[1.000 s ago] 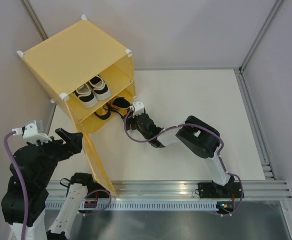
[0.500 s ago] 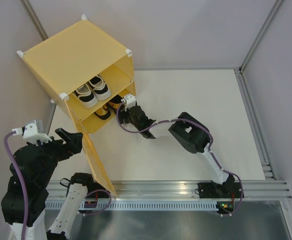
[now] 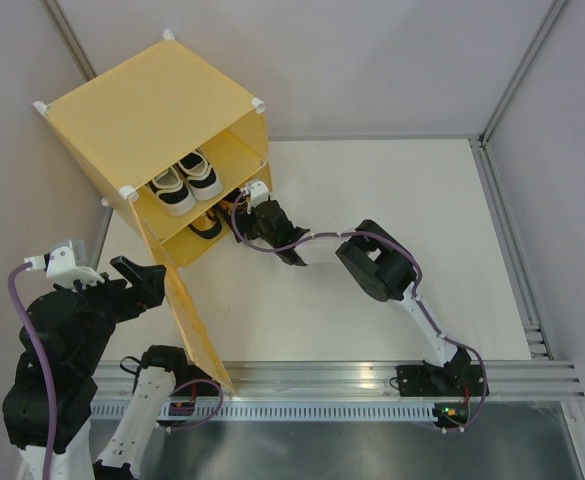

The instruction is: Place and organize the shoes in the shoe cabinet

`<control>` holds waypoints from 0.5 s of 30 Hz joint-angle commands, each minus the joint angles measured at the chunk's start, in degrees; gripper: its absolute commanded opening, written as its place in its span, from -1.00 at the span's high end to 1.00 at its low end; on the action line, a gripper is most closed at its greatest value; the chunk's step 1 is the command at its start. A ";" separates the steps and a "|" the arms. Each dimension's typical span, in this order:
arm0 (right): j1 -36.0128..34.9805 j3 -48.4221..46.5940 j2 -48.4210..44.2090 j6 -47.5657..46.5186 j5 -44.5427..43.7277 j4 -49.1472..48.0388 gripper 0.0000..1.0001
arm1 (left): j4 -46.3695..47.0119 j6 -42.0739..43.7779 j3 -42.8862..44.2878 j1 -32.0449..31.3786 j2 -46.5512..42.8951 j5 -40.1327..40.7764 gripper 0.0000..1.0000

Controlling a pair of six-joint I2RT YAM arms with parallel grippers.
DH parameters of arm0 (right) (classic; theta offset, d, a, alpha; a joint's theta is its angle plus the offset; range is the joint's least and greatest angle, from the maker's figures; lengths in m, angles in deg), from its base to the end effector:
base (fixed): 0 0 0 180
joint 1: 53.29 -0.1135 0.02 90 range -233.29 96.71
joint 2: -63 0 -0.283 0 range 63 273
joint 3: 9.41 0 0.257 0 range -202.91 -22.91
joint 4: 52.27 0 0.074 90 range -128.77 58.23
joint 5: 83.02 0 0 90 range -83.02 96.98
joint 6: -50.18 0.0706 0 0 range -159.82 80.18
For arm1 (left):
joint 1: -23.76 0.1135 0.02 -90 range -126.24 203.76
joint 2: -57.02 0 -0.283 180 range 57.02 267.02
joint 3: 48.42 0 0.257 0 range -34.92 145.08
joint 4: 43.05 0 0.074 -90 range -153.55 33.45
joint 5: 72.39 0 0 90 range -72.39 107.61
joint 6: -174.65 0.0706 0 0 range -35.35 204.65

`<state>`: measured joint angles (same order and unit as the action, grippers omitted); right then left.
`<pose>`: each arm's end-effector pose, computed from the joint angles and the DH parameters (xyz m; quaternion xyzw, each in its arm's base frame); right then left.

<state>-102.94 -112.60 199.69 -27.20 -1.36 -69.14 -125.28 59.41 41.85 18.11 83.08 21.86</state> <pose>0.3821 0.4339 0.1246 -0.2128 0.7722 0.2582 0.5402 0.0154 0.0037 0.4246 -0.1590 0.7931 -0.1275 0.5740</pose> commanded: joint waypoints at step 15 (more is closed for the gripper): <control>-0.10 2.24 -3.88 1.53 8.07 -3.82 -0.93 | -3.87 2.38 0.31 0.02 -0.66 1.81 -0.84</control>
<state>-102.63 -111.44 199.38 -26.28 3.82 -69.75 -125.41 59.41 41.85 18.11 82.78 21.99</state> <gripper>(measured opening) 0.959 0.923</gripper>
